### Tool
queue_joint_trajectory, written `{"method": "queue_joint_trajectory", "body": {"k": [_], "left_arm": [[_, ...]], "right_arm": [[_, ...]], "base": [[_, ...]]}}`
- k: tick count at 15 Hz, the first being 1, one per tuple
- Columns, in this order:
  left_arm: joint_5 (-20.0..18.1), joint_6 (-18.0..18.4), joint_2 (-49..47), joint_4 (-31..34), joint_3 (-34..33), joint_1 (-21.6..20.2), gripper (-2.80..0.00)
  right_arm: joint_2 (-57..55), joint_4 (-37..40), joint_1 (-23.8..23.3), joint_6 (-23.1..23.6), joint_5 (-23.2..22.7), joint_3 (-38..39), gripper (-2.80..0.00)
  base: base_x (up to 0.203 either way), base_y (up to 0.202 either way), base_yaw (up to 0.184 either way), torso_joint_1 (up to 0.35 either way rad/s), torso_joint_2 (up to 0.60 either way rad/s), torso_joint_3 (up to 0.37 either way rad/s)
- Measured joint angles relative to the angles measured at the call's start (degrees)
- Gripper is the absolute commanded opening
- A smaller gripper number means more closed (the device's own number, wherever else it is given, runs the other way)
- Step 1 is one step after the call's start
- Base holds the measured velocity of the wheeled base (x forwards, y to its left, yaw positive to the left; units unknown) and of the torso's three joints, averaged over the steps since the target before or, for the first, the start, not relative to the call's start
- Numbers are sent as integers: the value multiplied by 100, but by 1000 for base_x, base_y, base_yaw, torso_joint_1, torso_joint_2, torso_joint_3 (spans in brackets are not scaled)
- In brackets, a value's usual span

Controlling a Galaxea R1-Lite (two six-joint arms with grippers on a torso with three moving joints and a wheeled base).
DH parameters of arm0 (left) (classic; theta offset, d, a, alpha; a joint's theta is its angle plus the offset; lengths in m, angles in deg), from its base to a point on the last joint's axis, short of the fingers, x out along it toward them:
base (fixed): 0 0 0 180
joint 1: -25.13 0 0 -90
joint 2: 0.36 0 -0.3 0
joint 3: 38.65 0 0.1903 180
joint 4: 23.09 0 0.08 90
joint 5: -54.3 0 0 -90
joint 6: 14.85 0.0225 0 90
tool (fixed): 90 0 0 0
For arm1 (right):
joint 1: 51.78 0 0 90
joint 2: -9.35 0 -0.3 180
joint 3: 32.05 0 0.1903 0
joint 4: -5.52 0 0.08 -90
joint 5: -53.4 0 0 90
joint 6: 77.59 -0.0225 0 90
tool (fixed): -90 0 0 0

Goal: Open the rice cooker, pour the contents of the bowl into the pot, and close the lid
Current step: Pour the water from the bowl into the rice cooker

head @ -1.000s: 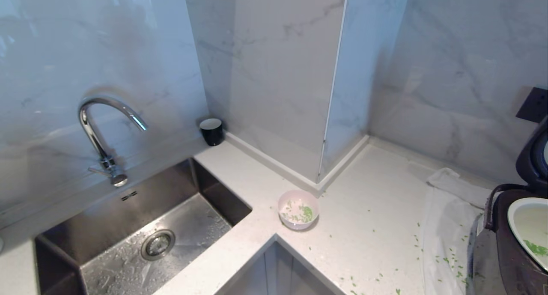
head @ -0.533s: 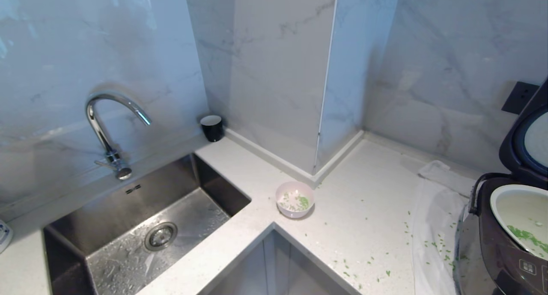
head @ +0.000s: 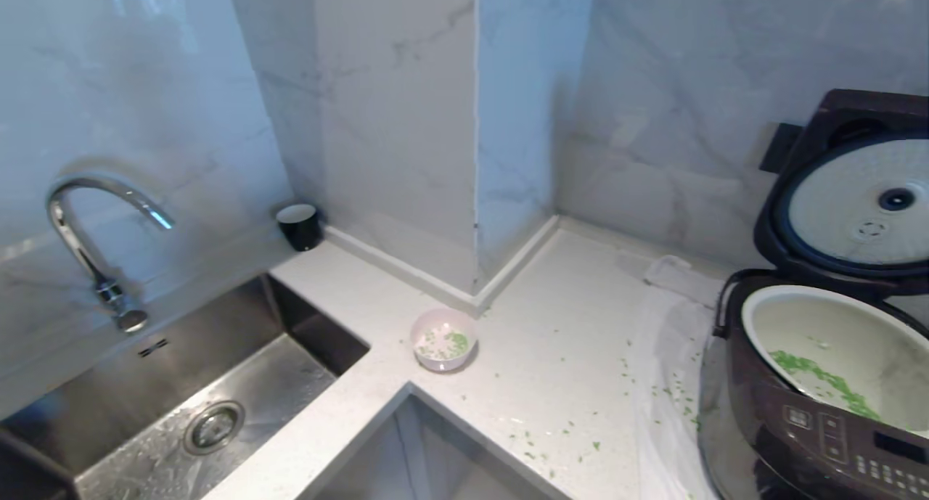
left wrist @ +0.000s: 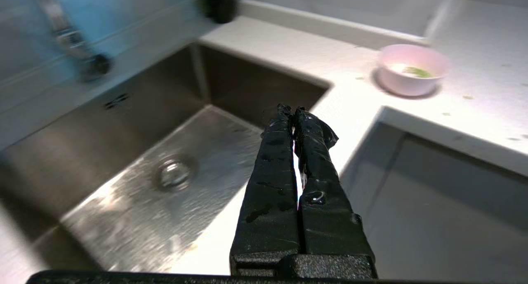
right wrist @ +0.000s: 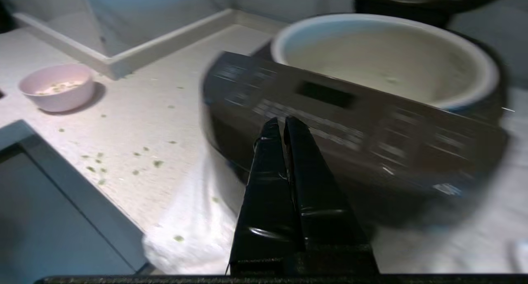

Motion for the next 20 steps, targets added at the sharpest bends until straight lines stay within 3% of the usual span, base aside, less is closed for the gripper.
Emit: {"method": "queue_joint_trajectory", "body": {"k": [13,20], "left_arm": [[5,9,-2,-8,0,6,-280],[9,11,-2,2,0,8,-280]], "right_arm": [[0,0,0,-2,-1,0,-280],[0,1,0,-2,-2,0,-280]], "base": [[2,7,-173,2,2,2],[10,0,-15,0,0,1]]}}
